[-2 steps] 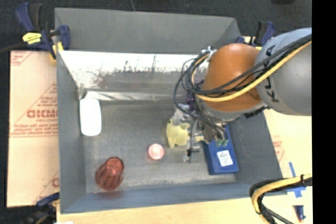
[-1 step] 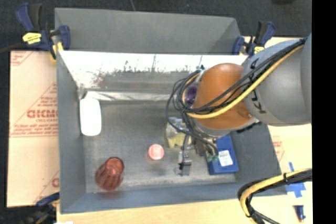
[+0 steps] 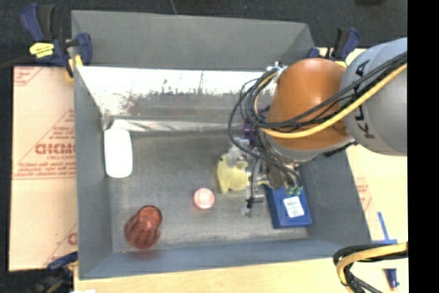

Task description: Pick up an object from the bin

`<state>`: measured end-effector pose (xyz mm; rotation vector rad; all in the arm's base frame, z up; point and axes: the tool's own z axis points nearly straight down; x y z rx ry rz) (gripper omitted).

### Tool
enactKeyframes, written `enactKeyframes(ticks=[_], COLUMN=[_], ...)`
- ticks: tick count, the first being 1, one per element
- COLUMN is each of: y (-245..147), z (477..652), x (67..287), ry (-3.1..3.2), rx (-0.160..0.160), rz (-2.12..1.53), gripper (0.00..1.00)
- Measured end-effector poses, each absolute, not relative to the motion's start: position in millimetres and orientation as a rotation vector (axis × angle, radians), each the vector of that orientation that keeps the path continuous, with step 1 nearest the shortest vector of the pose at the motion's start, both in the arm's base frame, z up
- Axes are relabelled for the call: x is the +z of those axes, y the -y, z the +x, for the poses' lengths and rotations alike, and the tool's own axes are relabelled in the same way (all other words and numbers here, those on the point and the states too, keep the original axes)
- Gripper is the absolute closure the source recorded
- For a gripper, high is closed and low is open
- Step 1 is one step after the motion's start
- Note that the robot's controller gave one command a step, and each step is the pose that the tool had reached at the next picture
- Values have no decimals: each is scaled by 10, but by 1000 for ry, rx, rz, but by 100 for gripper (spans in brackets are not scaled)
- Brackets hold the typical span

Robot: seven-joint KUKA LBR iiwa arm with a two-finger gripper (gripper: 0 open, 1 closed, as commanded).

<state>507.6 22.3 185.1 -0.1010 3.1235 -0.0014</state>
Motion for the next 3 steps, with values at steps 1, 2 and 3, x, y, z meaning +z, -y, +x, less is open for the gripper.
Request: enactKeyframes(ticks=[1,2,3], y=[91,476,-38], z=[5245,5755,5704], x=[2093,2273,1872], ry=[-3127,-3125,-3126], rx=[-3,2,-2], rz=[-69,32,-43], gripper=[0,0,0])
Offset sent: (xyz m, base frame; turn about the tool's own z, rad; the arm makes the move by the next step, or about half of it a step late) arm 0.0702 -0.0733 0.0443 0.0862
